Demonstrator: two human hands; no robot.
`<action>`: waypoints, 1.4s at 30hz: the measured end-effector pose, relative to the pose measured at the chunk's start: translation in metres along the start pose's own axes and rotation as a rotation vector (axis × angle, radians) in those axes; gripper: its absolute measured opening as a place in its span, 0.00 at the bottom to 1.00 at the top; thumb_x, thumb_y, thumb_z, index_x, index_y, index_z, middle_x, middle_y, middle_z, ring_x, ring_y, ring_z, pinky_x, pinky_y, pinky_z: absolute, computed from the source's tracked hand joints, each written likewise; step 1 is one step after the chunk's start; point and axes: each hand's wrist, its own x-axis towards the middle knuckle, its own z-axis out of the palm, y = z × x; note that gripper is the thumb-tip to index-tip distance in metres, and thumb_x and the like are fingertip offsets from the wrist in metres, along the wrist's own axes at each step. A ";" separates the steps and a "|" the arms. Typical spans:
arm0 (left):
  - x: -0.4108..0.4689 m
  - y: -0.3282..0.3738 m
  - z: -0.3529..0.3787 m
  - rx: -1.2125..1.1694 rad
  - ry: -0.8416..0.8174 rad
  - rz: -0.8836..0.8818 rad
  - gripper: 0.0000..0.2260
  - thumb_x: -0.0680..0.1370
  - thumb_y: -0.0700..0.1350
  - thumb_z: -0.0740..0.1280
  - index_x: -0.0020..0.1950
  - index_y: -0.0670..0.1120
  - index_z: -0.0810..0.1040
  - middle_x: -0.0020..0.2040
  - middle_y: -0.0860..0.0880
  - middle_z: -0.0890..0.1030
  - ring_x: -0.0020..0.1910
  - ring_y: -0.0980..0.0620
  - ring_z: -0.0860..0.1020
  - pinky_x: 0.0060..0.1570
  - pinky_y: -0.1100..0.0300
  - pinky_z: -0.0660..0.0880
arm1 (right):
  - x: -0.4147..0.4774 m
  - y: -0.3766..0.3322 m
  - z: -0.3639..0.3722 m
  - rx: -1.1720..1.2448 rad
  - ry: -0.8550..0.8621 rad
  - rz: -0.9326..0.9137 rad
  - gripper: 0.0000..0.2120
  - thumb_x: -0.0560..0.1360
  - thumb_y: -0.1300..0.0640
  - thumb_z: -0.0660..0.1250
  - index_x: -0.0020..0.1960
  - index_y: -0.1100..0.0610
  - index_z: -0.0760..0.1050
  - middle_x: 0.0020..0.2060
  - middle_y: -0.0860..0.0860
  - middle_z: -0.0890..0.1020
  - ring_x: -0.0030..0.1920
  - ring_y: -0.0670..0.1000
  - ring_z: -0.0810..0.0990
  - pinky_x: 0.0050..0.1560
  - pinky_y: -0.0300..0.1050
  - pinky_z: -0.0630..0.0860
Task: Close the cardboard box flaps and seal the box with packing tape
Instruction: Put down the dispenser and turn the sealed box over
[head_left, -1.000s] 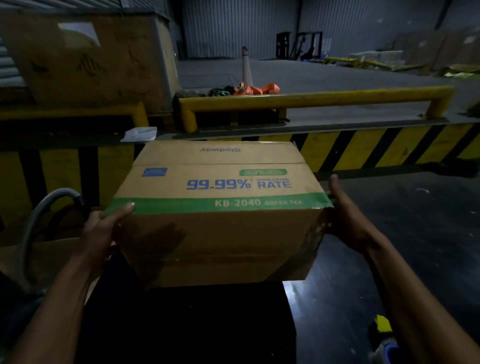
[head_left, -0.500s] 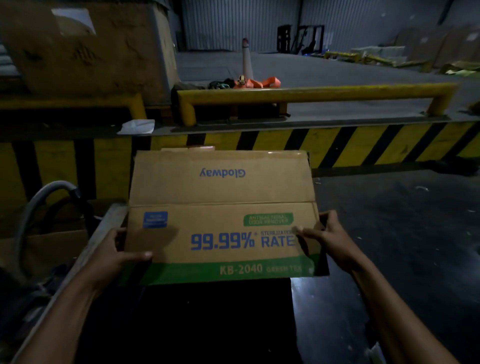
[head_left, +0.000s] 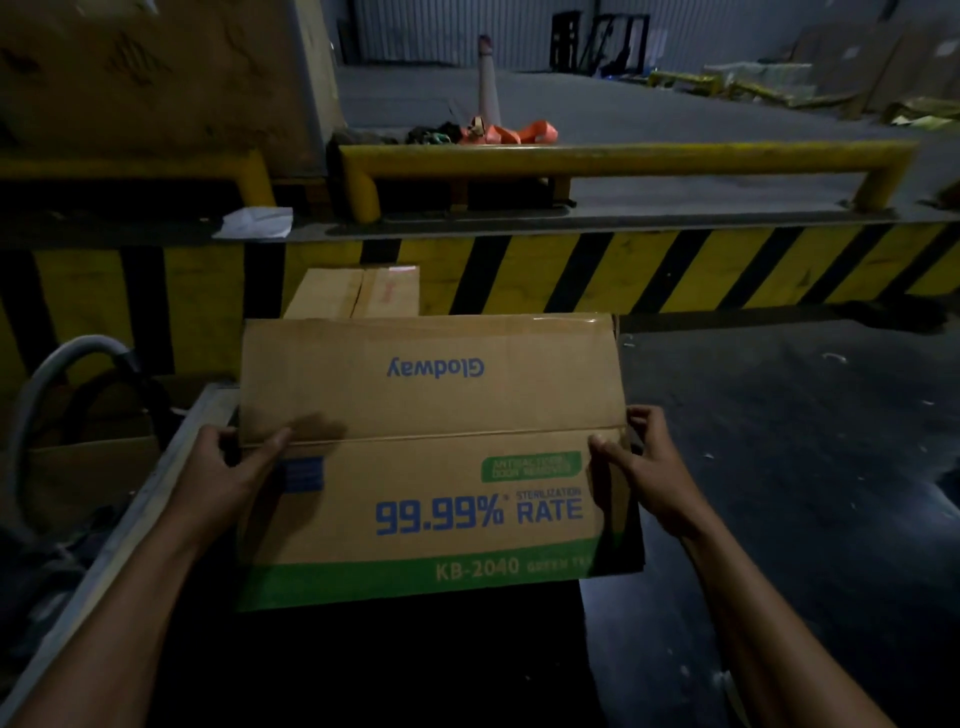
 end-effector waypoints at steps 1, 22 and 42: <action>0.003 0.000 0.002 -0.005 -0.009 0.015 0.26 0.71 0.53 0.75 0.64 0.48 0.69 0.63 0.43 0.76 0.60 0.44 0.76 0.58 0.44 0.75 | 0.001 0.000 -0.001 0.000 0.006 -0.005 0.24 0.74 0.58 0.73 0.64 0.55 0.65 0.61 0.48 0.75 0.59 0.46 0.76 0.48 0.39 0.75; 0.001 -0.042 0.003 -0.055 -0.064 0.048 0.29 0.75 0.35 0.73 0.74 0.46 0.71 0.65 0.45 0.78 0.62 0.43 0.77 0.63 0.40 0.73 | 0.005 0.000 0.003 0.021 0.038 0.054 0.23 0.78 0.44 0.65 0.69 0.51 0.67 0.62 0.51 0.76 0.57 0.48 0.78 0.50 0.46 0.78; -0.014 -0.060 0.016 -0.102 0.113 -0.017 0.26 0.78 0.56 0.70 0.71 0.46 0.70 0.64 0.45 0.79 0.61 0.42 0.78 0.63 0.40 0.74 | 0.003 0.017 0.018 -0.167 0.181 0.039 0.21 0.80 0.40 0.59 0.50 0.59 0.76 0.45 0.59 0.81 0.48 0.59 0.81 0.47 0.57 0.78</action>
